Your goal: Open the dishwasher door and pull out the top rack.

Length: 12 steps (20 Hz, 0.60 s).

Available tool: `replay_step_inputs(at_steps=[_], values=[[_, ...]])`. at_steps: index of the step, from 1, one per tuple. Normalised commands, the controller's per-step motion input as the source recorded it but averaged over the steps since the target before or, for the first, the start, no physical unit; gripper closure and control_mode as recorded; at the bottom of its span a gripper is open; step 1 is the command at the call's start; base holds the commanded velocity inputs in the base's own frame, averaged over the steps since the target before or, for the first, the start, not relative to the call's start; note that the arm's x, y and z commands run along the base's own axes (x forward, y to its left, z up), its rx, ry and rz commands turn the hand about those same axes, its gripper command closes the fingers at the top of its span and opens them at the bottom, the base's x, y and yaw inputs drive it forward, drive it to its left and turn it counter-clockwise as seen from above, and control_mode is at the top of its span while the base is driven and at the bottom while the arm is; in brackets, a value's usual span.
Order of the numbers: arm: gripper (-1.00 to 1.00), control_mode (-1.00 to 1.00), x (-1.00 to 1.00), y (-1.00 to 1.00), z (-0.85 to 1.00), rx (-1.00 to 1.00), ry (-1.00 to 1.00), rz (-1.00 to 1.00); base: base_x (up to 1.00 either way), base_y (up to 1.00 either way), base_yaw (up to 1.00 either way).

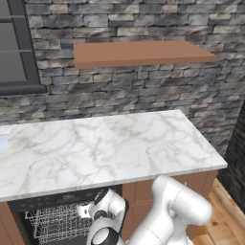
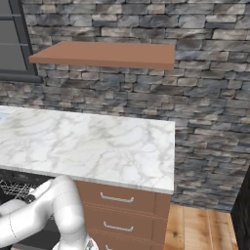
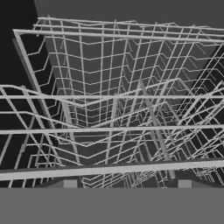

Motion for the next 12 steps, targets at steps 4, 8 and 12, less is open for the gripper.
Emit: replay_step_inputs(at_steps=[4, 8, 12], values=[[-1.0, -1.0, -0.38, 0.33, -0.02, 0.0, 0.32, 0.04, 0.0, 0.0, 0.0], [-1.0, -1.0, -0.56, 0.25, 0.0, 0.01, 0.29, 0.02, 0.0, 0.0, 0.0], [-1.0, -1.0, -0.67, 0.22, 0.0, 0.0, 0.26, 0.03, 0.0, 0.0, 0.0]])
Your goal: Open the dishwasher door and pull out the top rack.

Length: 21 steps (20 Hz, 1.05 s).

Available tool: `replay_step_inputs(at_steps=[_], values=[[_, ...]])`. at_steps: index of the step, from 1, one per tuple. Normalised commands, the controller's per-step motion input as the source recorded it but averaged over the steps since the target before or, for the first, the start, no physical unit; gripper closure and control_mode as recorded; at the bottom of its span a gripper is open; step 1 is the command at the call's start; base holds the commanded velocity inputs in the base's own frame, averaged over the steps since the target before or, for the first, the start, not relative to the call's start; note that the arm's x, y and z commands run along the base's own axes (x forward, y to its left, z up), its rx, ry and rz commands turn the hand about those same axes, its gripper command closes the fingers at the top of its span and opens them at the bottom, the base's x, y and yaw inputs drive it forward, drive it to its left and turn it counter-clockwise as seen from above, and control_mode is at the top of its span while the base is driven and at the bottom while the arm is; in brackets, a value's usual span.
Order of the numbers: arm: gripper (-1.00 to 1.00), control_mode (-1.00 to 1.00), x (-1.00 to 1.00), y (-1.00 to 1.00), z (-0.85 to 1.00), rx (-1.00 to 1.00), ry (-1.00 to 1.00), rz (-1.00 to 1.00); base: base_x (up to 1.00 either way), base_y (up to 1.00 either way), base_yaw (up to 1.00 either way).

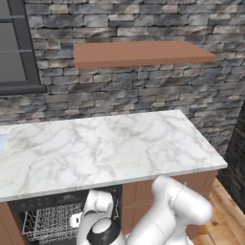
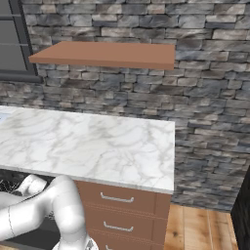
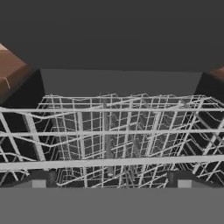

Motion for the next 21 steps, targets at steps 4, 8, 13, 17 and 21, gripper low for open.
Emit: replay_step_inputs(at_steps=[4, 8, 13, 17, 21], values=[[-1.0, -1.0, -0.68, 0.17, 0.0, 0.01, 0.25, 0.03, 0.0, 0.0, 0.0], [-1.0, -1.0, -0.65, 0.07, 0.0, 0.02, 0.23, 0.03, 0.0, 0.0, 0.0], [-1.0, -1.0, -0.6, 0.04, 0.0, 0.02, 0.22, 0.03, 0.0, 0.0, 0.0], [-1.0, -1.0, -0.49, 0.0, 0.01, 0.03, 0.23, 0.02, 0.0, 0.0, 0.0], [-1.0, -1.0, -0.55, 0.0, 0.04, 0.05, 0.23, 0.02, 0.0, 0.0, 0.0]])
